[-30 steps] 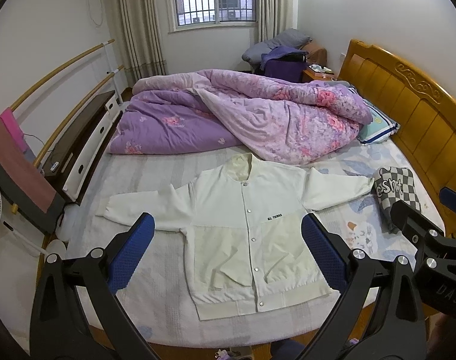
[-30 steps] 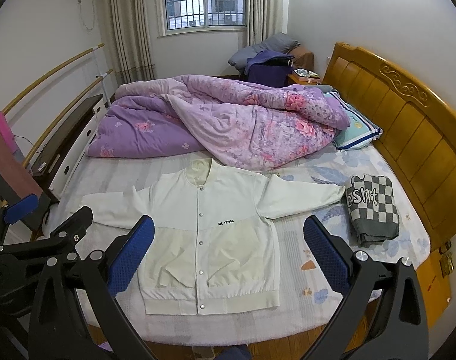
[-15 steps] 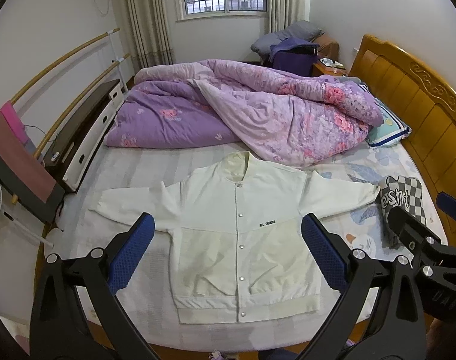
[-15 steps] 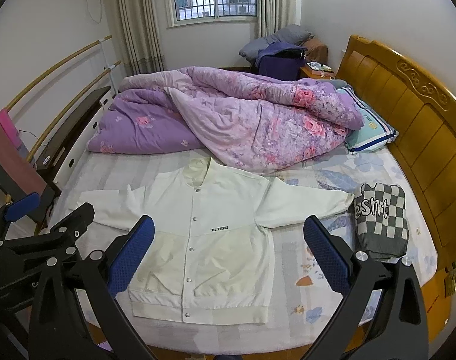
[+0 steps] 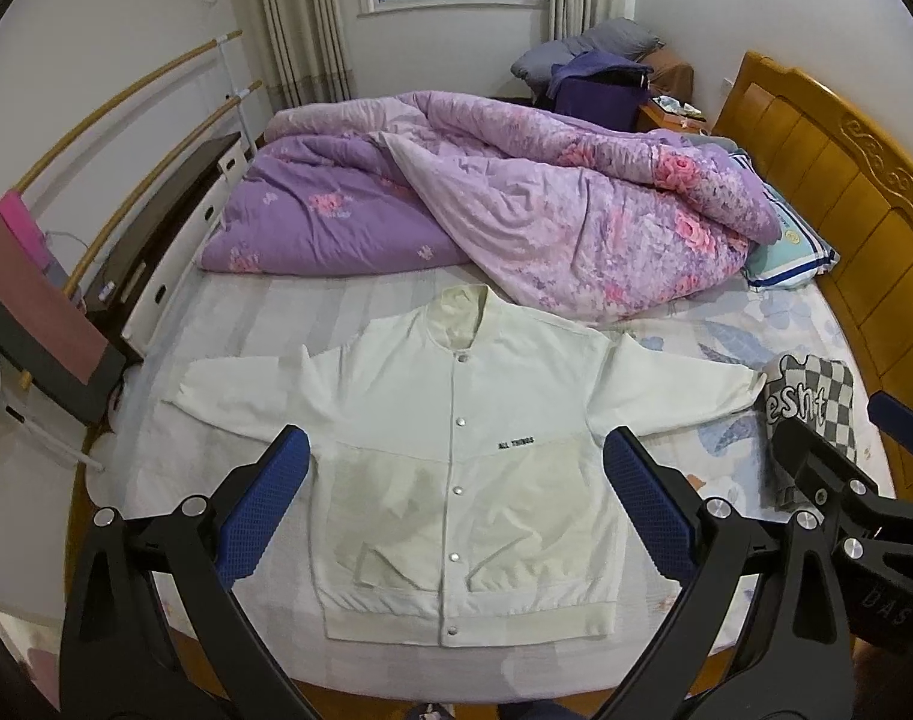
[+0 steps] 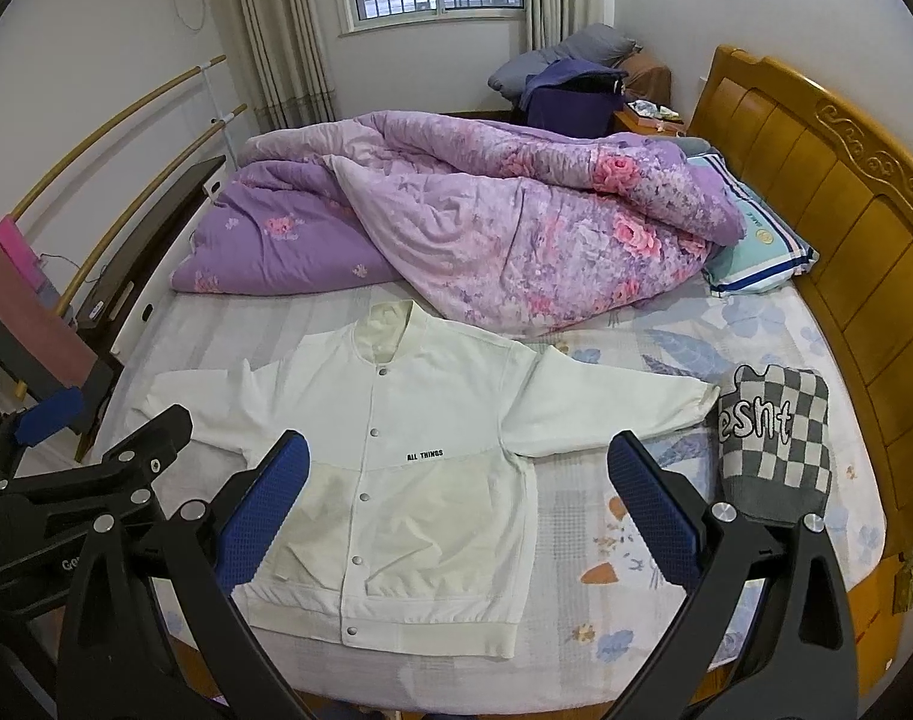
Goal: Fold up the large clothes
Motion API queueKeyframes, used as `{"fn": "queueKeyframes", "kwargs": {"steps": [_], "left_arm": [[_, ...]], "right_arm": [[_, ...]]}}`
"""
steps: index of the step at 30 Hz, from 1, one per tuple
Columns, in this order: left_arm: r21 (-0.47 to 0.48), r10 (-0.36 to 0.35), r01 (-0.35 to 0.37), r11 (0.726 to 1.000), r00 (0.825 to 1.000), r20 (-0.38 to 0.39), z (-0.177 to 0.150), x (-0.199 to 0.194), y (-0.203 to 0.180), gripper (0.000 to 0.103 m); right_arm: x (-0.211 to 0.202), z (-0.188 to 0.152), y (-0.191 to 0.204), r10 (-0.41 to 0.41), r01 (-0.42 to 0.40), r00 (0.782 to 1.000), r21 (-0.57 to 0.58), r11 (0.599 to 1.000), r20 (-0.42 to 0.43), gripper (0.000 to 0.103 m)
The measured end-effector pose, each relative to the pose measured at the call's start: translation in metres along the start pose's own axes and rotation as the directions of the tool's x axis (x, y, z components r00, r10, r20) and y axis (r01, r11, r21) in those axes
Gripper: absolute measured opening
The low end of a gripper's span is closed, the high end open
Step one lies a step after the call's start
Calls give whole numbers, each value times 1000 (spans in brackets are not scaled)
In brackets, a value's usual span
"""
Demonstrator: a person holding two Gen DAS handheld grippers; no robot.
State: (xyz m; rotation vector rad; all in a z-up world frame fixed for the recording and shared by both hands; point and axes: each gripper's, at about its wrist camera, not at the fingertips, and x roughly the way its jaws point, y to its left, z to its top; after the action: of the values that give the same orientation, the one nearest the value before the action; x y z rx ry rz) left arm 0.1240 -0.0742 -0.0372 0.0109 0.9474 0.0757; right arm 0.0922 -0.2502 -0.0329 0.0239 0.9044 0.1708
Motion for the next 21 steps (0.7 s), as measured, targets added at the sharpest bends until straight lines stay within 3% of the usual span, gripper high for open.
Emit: {"fn": "queueKeyframes", "kwargs": {"steps": [9,21], "left_arm": [[-2,-1,1,1000,999,-51,5,25,-6,98],[3,-78,78,997,992,-98,14,76,33,98]], "right_arm": [[23,4,-6,5,-5,999,11,1000,-36,96],[62,11,29,-69,71,994,28,997,-84,96]]}}
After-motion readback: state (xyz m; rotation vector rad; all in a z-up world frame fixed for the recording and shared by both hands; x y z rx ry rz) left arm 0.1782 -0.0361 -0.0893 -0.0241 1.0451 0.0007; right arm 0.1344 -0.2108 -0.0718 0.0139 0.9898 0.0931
